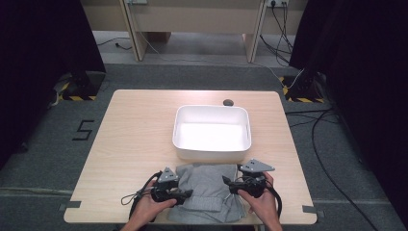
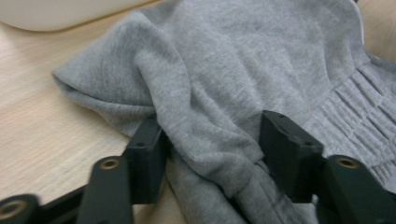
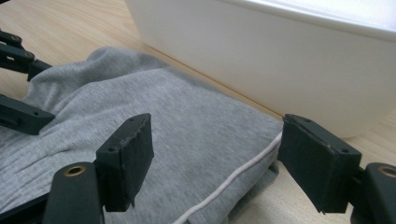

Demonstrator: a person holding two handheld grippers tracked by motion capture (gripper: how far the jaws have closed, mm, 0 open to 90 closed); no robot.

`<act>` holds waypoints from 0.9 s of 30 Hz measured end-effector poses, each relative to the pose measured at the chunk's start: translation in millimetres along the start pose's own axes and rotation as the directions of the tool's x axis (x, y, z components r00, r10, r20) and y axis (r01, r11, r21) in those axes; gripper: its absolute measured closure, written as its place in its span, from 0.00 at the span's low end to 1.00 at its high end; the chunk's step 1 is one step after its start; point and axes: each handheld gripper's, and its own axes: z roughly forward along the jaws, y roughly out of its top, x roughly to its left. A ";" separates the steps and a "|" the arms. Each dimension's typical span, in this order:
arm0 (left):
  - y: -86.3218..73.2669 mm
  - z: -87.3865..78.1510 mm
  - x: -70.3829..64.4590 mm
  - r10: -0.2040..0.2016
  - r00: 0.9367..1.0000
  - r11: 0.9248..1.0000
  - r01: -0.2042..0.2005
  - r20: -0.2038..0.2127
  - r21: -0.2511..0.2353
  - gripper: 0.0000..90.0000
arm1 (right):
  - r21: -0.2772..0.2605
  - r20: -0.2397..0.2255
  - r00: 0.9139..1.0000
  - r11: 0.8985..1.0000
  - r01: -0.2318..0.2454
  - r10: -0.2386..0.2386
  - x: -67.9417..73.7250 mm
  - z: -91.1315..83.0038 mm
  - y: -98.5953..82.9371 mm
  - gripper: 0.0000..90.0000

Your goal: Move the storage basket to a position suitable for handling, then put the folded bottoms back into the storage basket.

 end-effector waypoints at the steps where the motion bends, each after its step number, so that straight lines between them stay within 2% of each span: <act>1: -1.1 -1.8 0.3 -0.020 1.000 1.000 0.020 0.004 -0.006 0.38 | 0.000 -0.001 1.000 1.000 -0.001 0.001 -0.3 -0.4 0.0 0.30; 2: -2.7 -5.3 0.8 -0.052 0.998 0.999 0.052 0.026 -0.007 0.34 | -0.001 0.000 1.000 1.000 -0.002 0.002 -0.9 -0.8 0.2 0.30; 4: -6.8 -12.8 0.3 -0.083 0.996 0.996 0.084 0.042 -0.015 0.25 | 0.000 0.000 1.000 1.000 -0.006 0.006 -1.8 -2.6 0.5 0.30; 5: -8.9 -15.8 0.1 -0.088 0.995 0.996 0.089 0.036 -0.022 0.24 | -0.005 0.003 1.000 1.000 -0.004 0.004 -3.2 -3.7 0.5 0.30; 6: -12.4 -20.6 0.7 -0.111 0.993 0.993 0.112 0.032 -0.030 0.23 | -0.008 0.005 1.000 1.000 -0.007 0.007 -3.9 -4.5 0.4 0.30; 9: -20.0 -26.0 2.0 -0.176 0.984 0.983 0.178 0.031 -0.046 0.19 | -0.013 0.013 1.000 1.000 -0.011 0.011 -6.9 -6.5 0.2 0.30; 11: -25.6 -23.3 -1.6 -0.169 0.985 0.985 0.170 0.015 -0.035 0.17 | -0.014 0.015 1.000 1.000 -0.011 0.011 -8.6 -6.5 0.0 0.30; 13: -28.9 -20.5 -4.9 -0.171 0.985 0.985 0.171 0.031 -0.021 0.17 | -0.015 0.012 1.000 1.000 -0.010 0.011 -8.9 -6.6 0.2 0.30; 14: -29.8 -19.5 -7.5 -0.158 0.987 0.987 0.159 0.030 -0.026 0.17 | -0.016 0.010 1.000 1.000 -0.013 0.013 -8.4 -6.9 0.3 0.30; 16: -30.0 -17.4 -13.0 -0.120 0.993 0.992 0.120 -0.002 -0.025 0.17 | -0.020 0.007 1.000 1.000 -0.012 0.013 -8.4 -7.2 0.4 0.30; 19: -31.0 -14.2 -20.4 -0.082 0.996 0.996 0.081 -0.029 -0.028 0.16 | -0.015 0.013 1.000 1.000 -0.017 0.017 -9.9 -6.5 -0.6 0.30; 21: -30.0 -12.1 -25.5 -0.061 0.998 0.998 0.061 -0.024 -0.015 0.16 | -0.014 0.013 1.000 1.000 -0.012 0.013 -10.6 -5.7 -0.7 0.30; 23: -31.2 -9.5 -31.5 -0.011 0.999 1.000 0.011 -0.045 -0.010 0.16 | -0.011 0.011 1.000 1.000 -0.012 0.012 -9.5 -5.3 0.2 0.30; 25: -32.3 -8.1 -35.6 0.030 0.997 1.000 -0.030 -0.068 -0.005 0.17 | -0.009 0.013 1.000 1.000 -0.008 0.009 -8.1 -5.2 0.7 0.30; 27: -33.3 -8.0 -37.1 0.045 0.997 0.999 -0.045 -0.070 -0.009 0.19 | -0.010 0.008 1.000 1.000 -0.006 0.006 -7.1 -4.6 0.7 0.30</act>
